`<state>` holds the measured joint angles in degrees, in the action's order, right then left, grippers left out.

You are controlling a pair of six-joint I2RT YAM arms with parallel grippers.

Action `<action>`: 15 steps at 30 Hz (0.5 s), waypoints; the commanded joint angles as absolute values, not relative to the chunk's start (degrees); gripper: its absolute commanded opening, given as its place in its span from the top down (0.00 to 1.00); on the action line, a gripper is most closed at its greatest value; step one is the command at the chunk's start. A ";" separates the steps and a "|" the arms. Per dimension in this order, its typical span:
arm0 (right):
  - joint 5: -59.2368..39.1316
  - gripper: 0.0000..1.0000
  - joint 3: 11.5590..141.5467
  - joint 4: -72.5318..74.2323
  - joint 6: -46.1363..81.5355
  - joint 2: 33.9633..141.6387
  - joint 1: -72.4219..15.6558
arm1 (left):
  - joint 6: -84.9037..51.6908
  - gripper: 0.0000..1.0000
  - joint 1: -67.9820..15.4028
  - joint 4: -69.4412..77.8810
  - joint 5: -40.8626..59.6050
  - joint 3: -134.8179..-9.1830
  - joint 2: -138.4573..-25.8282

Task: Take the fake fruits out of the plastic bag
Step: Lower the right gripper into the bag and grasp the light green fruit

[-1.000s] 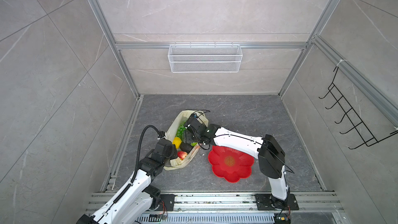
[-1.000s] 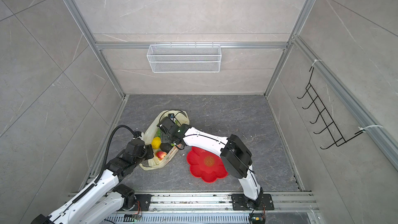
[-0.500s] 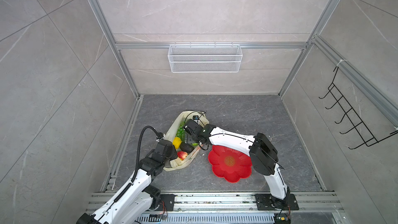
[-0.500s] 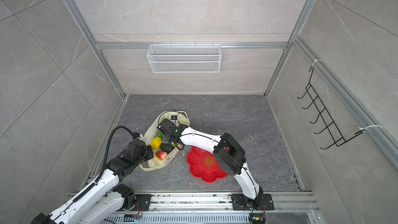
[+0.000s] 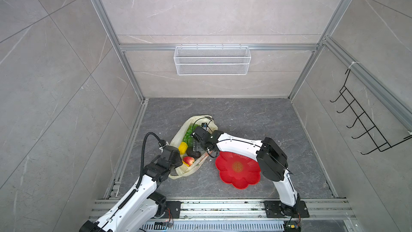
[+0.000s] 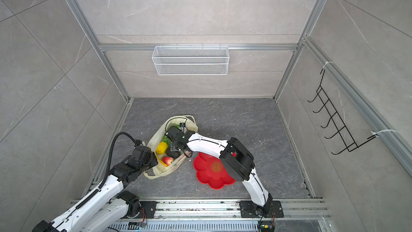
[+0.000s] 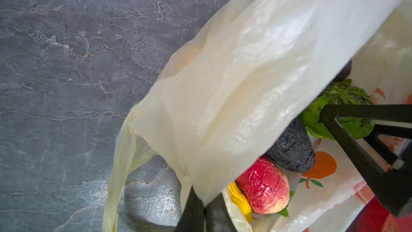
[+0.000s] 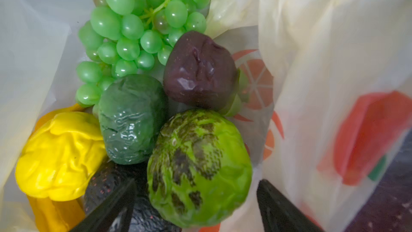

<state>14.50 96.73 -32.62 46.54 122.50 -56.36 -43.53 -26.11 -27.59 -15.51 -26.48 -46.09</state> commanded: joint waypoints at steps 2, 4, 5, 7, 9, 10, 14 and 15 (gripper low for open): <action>13.45 0.14 96.46 -31.22 46.81 124.39 -55.41 | -44.03 1.00 -26.02 -27.81 -16.33 -26.51 -45.66; 13.54 0.14 97.05 -31.29 46.53 124.95 -55.22 | -44.01 1.00 -26.02 -27.90 -16.36 -26.48 -45.44; 13.54 0.15 97.55 -31.42 46.33 125.30 -55.13 | -43.96 1.00 -26.02 -27.84 -16.35 -26.47 -45.44; 13.54 0.15 98.42 -31.98 46.07 126.20 -55.09 | -43.93 1.00 -26.01 -27.88 -16.35 -26.51 -45.36; 13.47 0.16 99.17 -32.26 45.84 126.90 -55.10 | -43.85 1.00 -26.02 -27.93 -16.35 -26.46 -45.28; 13.38 0.17 99.31 -32.26 45.70 127.08 -55.06 | -43.86 1.00 -26.02 -27.90 -16.44 -26.49 -45.27; 13.10 0.21 98.76 -31.74 45.36 126.66 -55.09 | -43.86 1.00 -26.02 -27.95 -16.53 -26.62 -45.40; 13.15 0.23 98.49 -31.57 45.22 126.28 -55.02 | -43.86 1.00 -26.02 -27.95 -16.61 -26.63 -45.42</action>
<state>13.26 97.51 -31.44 46.15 126.23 -55.09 -43.53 -26.11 -27.83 -15.53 -26.48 -45.93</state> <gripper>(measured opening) 0.782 0.056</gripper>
